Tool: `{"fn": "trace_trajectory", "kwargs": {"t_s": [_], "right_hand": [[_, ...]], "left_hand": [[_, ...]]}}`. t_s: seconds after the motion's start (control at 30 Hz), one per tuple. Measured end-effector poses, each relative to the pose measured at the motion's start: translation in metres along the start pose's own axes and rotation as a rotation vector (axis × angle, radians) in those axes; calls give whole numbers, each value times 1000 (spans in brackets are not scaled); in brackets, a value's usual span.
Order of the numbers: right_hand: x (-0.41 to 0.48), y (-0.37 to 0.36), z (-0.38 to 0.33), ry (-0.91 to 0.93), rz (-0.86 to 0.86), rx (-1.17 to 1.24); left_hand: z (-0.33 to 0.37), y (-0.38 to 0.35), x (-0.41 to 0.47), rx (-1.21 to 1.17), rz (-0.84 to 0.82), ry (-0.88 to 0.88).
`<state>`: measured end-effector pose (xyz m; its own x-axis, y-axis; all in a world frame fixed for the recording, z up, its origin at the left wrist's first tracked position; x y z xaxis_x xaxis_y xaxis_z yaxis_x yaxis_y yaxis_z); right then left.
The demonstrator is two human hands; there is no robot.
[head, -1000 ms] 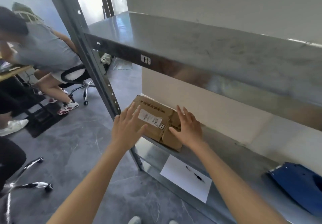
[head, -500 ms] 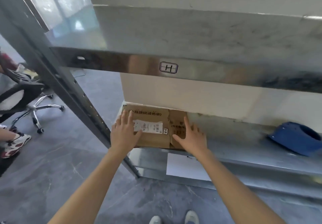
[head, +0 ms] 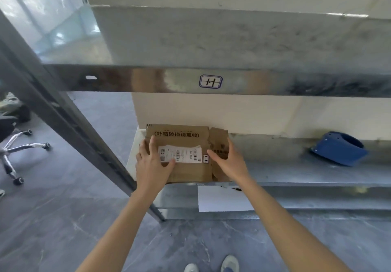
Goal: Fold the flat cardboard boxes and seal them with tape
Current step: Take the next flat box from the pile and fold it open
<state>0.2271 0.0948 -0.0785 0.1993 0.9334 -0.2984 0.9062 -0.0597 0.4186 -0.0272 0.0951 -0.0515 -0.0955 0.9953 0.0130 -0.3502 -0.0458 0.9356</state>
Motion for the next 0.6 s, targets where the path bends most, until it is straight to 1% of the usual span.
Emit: {"fn": "trace_trajectory", "kwargs": {"t_s": [0.13, 0.27, 0.4, 0.53, 0.6], "right_hand": [[-14, 38, -4, 53, -7, 131], [-34, 84, -1, 95, -31, 219], [-53, 126, 10, 139, -64, 172], [-61, 156, 22, 189, -16, 127], [-60, 170, 28, 191, 37, 93]], "left_hand": [[36, 10, -3, -118, 76, -100], [73, 10, -7, -222, 84, -190], [106, 1, -12, -300, 72, -230], [138, -17, -25, -385, -9, -225], [155, -27, -34, -418, -42, -242]]}}
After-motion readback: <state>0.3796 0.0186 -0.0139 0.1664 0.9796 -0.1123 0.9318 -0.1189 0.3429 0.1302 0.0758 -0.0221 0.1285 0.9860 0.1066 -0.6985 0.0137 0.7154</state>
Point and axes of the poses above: each hand's wrist, its own x-axis towards the middle knuckle, its own y-axis out of the back of the hand, z = x × y, the point moved 4 cm from there along x, towards the middle knuckle, and after that the axes turned 13 degrees about x, right-handed, at the moved point
